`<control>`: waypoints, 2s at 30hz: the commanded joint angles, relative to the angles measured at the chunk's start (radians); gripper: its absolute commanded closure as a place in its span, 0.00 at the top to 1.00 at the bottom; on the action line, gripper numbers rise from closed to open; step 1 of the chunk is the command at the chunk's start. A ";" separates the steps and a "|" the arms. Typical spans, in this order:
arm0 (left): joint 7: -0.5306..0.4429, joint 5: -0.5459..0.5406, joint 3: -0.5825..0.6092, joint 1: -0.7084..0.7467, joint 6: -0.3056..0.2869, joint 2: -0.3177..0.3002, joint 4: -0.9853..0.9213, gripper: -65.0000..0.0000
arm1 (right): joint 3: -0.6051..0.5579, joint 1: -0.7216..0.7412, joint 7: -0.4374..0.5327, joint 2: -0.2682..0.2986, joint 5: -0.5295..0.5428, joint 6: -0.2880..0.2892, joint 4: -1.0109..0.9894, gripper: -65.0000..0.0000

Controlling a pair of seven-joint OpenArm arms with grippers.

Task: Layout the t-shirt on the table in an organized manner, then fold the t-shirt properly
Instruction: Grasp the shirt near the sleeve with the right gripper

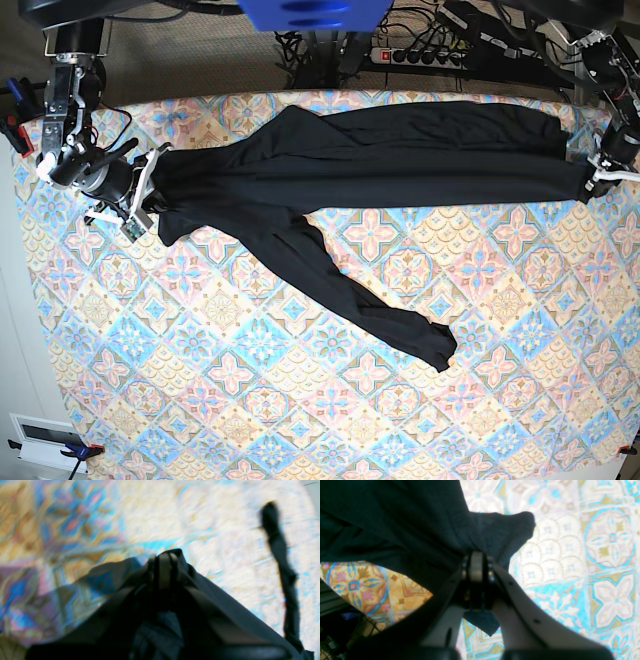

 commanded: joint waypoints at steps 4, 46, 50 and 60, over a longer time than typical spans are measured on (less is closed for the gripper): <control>-0.027 0.063 0.042 -0.008 -0.006 -0.004 0.014 0.00 | 0.006 0.000 0.019 0.020 0.002 0.001 0.007 0.00; -0.020 -0.175 0.004 -0.002 0.001 0.028 0.019 0.47 | -0.263 0.504 0.030 -0.277 -0.138 0.001 -0.345 0.28; -0.021 -0.175 0.024 -0.004 0.001 0.028 0.019 0.47 | -0.313 0.592 0.084 -0.302 -0.138 0.001 -0.496 0.34; -0.021 -0.175 0.024 -0.004 0.001 0.028 0.019 0.47 | -0.447 0.656 0.282 -0.303 -0.139 0.001 -0.778 0.45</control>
